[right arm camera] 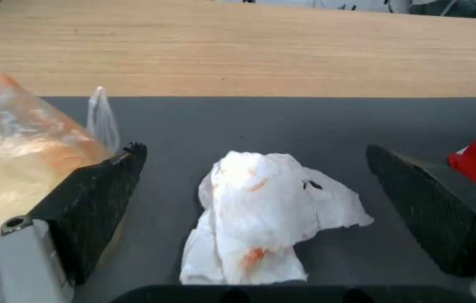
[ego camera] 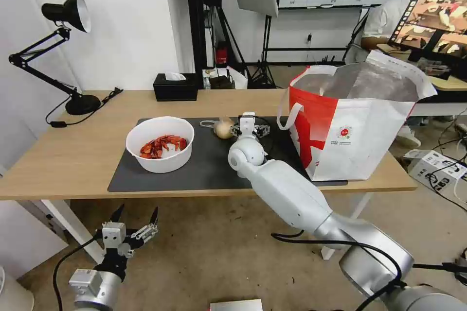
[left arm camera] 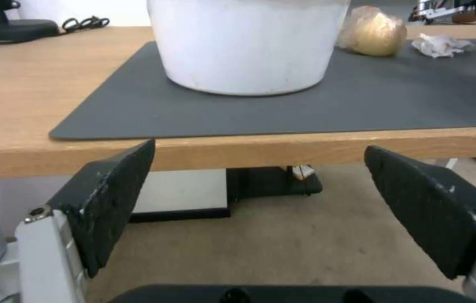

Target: Pick up the trash from the table and place it into the takeout bag.

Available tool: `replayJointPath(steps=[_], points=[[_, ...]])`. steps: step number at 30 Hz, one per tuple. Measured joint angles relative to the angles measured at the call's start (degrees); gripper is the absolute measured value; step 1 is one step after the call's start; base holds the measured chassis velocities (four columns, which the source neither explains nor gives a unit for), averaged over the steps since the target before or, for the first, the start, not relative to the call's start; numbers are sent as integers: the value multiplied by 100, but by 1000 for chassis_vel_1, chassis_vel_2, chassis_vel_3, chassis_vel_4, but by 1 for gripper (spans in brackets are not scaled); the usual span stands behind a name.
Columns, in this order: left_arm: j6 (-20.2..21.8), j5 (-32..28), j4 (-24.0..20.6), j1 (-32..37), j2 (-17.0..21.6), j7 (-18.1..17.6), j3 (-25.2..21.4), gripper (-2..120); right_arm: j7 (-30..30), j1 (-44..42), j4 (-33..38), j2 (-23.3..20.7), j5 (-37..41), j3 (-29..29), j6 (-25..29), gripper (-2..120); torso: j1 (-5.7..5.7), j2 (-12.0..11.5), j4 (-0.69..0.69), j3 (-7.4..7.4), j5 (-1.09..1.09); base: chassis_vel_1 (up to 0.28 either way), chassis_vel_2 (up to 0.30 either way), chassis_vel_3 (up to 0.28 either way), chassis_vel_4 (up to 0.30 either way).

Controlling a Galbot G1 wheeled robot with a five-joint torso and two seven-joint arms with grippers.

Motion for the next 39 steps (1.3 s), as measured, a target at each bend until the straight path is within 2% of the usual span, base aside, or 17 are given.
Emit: replayJointPath(steps=[8, 31, 34, 39], points=[[0, -8, 12, -22, 34, 5, 4, 100, -122, 80, -293, 89, -27, 3, -124, 100, 0, 1, 0, 0, 1, 0, 0, 0, 0], [-1, -26, -21, -24, 75, 7, -3, 100, -149, -36, -402, 73, -31, 42, -199, 100, 0, 1, 0, 0, 1, 0, 0, 0, 0], [-1, -25, -22, -20, 75, 7, -1, 100, -156, -48, -408, 66, -29, 44, -199, 99, 0, 1, 0, 0, 1, 0, 0, 0, 0], [-1, -25, -28, -17, 75, 8, 7, 100, -220, -69, -419, 56, -32, 48, -173, 83, 0, 1, 0, -1, 1, 0, 0, 0, 0]])
